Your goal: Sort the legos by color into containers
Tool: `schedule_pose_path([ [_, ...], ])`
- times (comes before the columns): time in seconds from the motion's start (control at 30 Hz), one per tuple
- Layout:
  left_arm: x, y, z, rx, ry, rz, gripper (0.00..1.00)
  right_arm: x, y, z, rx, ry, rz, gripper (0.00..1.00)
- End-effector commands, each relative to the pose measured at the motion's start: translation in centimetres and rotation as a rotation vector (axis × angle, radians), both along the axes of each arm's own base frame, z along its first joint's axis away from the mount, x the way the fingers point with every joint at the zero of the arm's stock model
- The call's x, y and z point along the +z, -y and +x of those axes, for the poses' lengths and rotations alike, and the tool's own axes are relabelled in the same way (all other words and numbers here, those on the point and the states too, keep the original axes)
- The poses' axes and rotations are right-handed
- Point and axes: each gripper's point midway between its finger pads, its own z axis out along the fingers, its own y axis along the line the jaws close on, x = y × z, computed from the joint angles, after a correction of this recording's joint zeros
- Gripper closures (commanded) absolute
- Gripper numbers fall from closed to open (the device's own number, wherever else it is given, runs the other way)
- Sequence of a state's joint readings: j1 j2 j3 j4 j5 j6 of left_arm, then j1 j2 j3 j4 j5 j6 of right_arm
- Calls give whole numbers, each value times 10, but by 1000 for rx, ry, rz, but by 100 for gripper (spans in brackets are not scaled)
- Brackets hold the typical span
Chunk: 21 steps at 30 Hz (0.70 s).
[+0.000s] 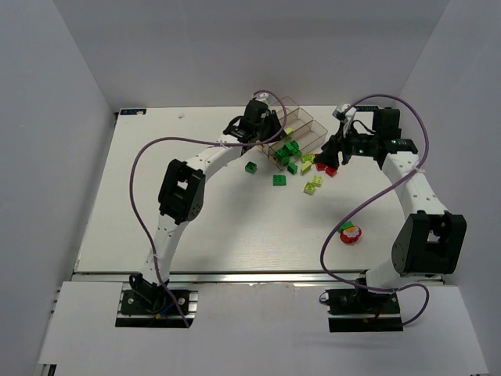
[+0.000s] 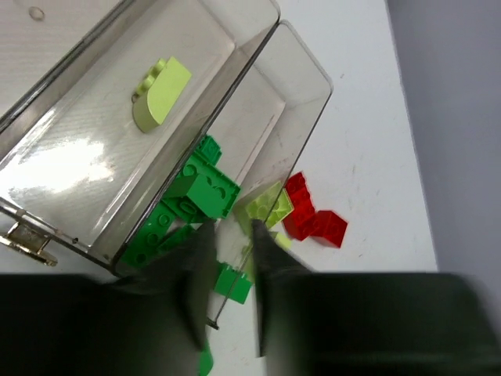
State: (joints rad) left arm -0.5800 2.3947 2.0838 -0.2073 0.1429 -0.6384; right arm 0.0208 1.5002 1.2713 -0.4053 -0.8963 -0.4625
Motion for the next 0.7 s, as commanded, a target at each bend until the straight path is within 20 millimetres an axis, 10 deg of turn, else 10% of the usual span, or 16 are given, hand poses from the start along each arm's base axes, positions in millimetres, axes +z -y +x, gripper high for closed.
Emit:
schedule_pose_path([
  [0.0, 113, -23, -16, 26, 181, -30, 72, 1, -3, -29, 193, 45, -64, 34],
  [0.03, 145, -35, -29, 34, 226, -40, 74, 2, -1, -29, 264, 145, -122, 32],
  [0.1, 117, -60, -51, 57, 192, 32, 65, -17, 5, -54, 342, 83, -190, 24],
  [0.17, 154, -86, -80, 85, 260, 4, 49, -35, 17, -66, 434, 137, -318, 20],
  [0.2, 117, -107, -93, 134, 205, 66, 31, -43, 21, -74, 455, 118, -357, 18],
  [0.27, 143, -133, -120, 176, 250, 27, 15, -63, 36, -82, 458, 87, -472, 14],
  [0.33, 114, -156, -144, 211, 206, 62, 2, -74, 49, -77, 404, 61, -572, 14],
  [0.67, 87, -218, -219, 359, 119, -18, 2, -107, 104, -92, -182, -240, -743, 11],
])
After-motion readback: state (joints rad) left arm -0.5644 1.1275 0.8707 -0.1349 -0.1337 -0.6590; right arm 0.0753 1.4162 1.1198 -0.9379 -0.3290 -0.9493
